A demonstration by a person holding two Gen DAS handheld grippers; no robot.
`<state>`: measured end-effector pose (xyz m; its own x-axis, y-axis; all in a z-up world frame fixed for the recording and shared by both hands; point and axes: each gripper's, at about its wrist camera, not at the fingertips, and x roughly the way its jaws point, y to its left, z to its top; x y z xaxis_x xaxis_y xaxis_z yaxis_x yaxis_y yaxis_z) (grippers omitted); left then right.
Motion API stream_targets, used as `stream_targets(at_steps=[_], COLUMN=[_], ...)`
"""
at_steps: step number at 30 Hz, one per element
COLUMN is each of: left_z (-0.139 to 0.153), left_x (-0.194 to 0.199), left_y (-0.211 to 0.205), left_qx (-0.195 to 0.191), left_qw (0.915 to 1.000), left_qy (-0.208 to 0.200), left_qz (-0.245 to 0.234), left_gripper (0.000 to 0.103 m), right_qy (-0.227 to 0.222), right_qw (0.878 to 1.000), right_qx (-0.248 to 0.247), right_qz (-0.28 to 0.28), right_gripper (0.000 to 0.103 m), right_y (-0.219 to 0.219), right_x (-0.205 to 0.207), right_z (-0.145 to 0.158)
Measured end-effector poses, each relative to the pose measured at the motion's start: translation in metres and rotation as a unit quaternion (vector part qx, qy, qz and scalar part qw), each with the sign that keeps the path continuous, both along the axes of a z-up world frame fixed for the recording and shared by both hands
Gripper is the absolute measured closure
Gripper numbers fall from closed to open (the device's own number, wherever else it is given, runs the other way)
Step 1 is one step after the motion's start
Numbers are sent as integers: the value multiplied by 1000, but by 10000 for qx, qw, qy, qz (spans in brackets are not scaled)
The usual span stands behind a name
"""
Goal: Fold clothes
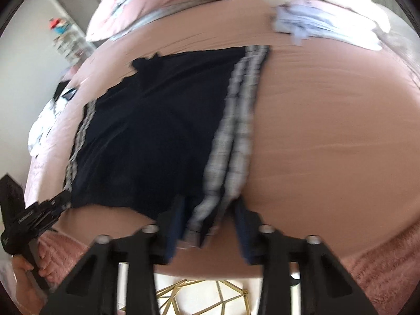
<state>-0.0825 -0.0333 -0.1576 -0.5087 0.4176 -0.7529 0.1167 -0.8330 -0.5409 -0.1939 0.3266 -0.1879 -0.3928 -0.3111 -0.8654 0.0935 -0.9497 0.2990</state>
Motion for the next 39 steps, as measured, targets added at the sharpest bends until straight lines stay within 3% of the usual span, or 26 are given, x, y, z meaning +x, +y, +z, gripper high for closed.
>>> stream_targets(at_steps=[1, 3, 7, 10, 12, 14, 17, 20, 22, 26, 30, 32, 39], left_z=[0, 10, 43, 49, 35, 9, 0, 25, 35, 52, 57, 50, 19], left_x=[-1, -3, 8, 15, 16, 14, 15, 21, 17, -10, -52, -83, -159], left_y=[3, 4, -3, -11, -14, -14, -25, -39, -44, -34, -11, -1, -4], left_qx=[-71, -268, -154, -9, 67, 97, 473, 30, -232, -733, -1233, -1596, -1933], left_qw=[10000, 9995, 9983, 9985, 9990, 9976, 9959, 9992, 9994, 9964, 9856, 9786, 9698], left_qy=[30, 137, 511, 425, 118, -490, -725, -388, -237, 32, 298, 355, 168], left_qz=[-63, -127, -222, -342, -435, -474, -269, 27, 77, -425, -1119, -1248, -1479], left_gripper=[79, 95, 95, 95, 93, 91, 91, 81, 75, 75, 75, 75, 75], right_qy=[35, 141, 476, 386, 107, -577, -716, -233, 101, 417, 468, 488, 511], right_qw=[10000, 9998, 9960, 9948, 9961, 9967, 9955, 9993, 9993, 9983, 9963, 9925, 9763], right_qx=[41, 81, -732, -942, -880, -569, -598, -161, 87, 276, 487, 633, 1013], right_qz=[61, 151, 176, 55, -37, -88, -191, -263, -350, -287, 529, 928, 1845], right_gripper=[90, 94, 94, 94, 94, 94, 93, 80, 79, 79, 79, 79, 79], right_y=[-4, -9, 8, 24, 32, 33, 36, 37, 38, 32, -3, -28, -110], right_x=[0, 1, 18, 22, 22, 17, 15, 19, 22, 15, -6, -25, -112], right_z=[0, 7, 44, 44, 28, -2, -6, 14, 28, 52, 67, 67, 42])
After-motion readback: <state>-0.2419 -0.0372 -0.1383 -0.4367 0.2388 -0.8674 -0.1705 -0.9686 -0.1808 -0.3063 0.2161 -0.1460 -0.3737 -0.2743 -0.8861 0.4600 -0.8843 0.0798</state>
